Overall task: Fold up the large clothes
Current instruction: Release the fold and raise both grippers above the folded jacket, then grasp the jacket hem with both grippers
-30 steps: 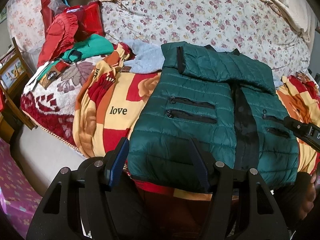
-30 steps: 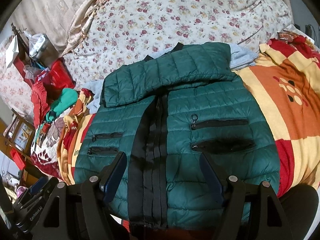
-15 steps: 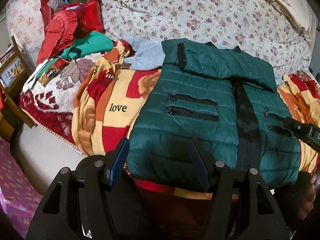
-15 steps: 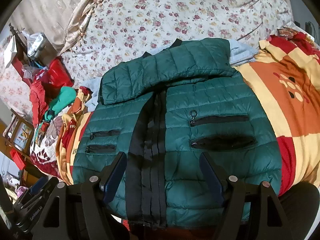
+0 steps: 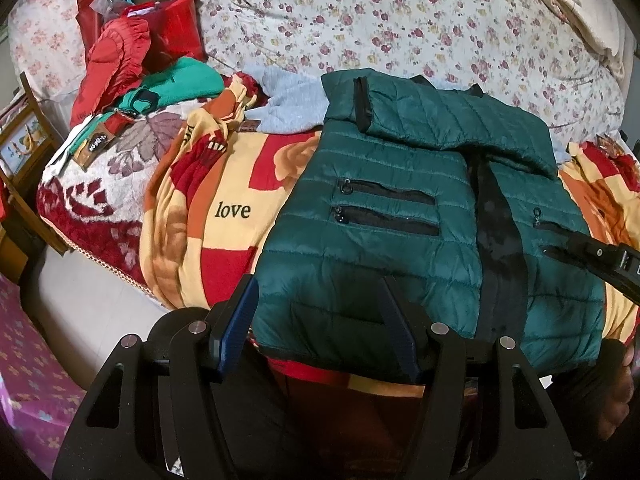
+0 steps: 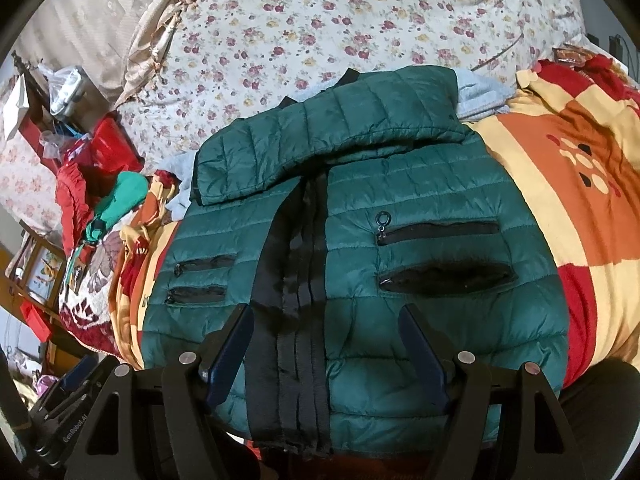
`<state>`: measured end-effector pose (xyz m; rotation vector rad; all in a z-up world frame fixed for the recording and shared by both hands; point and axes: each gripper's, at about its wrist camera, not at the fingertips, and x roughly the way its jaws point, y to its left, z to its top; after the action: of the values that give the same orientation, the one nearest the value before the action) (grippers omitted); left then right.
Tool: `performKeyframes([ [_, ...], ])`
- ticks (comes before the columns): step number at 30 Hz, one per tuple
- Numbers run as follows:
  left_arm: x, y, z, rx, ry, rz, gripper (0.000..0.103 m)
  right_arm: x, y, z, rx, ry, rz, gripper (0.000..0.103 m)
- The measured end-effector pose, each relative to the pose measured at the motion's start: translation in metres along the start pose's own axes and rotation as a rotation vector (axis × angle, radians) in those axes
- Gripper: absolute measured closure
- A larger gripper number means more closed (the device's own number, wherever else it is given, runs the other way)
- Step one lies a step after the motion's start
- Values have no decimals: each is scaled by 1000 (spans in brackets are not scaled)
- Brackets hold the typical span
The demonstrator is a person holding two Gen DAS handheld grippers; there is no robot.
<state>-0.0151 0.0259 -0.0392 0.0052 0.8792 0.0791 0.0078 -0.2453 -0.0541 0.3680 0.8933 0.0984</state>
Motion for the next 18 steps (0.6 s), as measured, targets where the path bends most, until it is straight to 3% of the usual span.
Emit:
performKeyframes([
  [13,37,4,9,17,47,54,41,2,-50,18,100,-26,-72,31],
  [18,59,29,30,-71,72,-25,41,1,-81,31,152,-39,-85,31],
])
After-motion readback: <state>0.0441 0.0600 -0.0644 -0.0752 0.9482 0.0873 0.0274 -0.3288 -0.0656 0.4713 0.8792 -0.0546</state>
